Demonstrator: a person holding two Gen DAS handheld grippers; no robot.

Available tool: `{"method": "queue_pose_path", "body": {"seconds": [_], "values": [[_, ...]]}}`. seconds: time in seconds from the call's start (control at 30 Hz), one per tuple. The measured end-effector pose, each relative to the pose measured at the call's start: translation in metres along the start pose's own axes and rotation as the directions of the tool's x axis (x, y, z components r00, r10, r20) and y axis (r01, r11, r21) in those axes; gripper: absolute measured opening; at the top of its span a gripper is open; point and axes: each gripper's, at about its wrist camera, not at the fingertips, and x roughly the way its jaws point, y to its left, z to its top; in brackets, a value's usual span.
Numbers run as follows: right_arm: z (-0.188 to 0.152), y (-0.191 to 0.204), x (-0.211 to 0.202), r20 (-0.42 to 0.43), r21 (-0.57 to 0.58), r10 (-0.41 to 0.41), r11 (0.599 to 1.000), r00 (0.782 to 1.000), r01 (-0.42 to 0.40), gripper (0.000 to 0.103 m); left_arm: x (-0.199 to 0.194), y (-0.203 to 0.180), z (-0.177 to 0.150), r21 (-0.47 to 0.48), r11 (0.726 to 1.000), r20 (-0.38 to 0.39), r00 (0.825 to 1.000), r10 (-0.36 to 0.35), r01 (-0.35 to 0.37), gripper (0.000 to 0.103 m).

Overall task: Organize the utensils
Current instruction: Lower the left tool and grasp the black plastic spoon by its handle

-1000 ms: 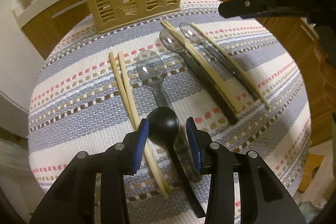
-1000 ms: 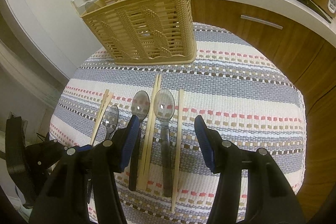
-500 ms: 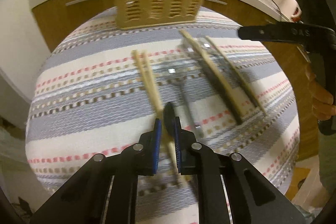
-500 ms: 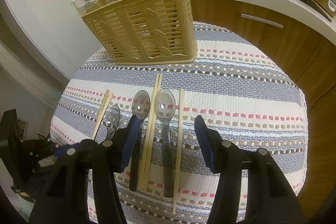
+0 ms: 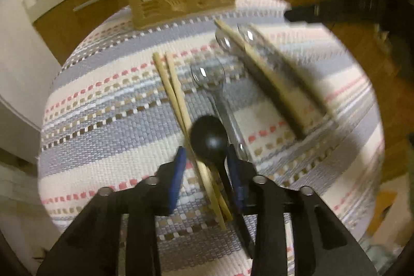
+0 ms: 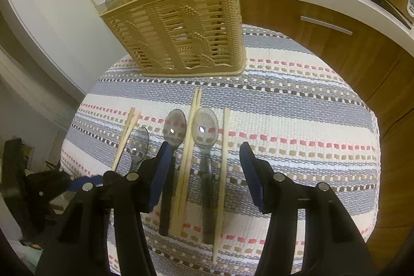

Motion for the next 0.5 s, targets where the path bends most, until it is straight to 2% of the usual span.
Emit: {"method": "queue_pose_path", "body": {"seconds": [0.2, 0.37, 0.5], "values": [[-0.003, -0.015, 0.000, 0.001, 0.026, 0.001, 1.000, 1.000, -0.001, 0.052, 0.006, -0.014, 0.003, 0.057, 0.992, -0.011, 0.993, 0.115, -0.115, 0.030], [-0.004, -0.013, -0.001, -0.002, 0.020, 0.016, 1.000, 1.000, -0.016, 0.052, 0.011, -0.017, 0.013, 0.076, 0.984, 0.002, 0.987, 0.161, -0.161, 0.030], [-0.004, -0.009, -0.003, 0.001, 0.011, 0.014, 1.000, 1.000, -0.014, 0.052, 0.006, -0.004, 0.016, 0.010, 0.993, 0.035, 0.993, 0.115, -0.115, 0.009]]}}
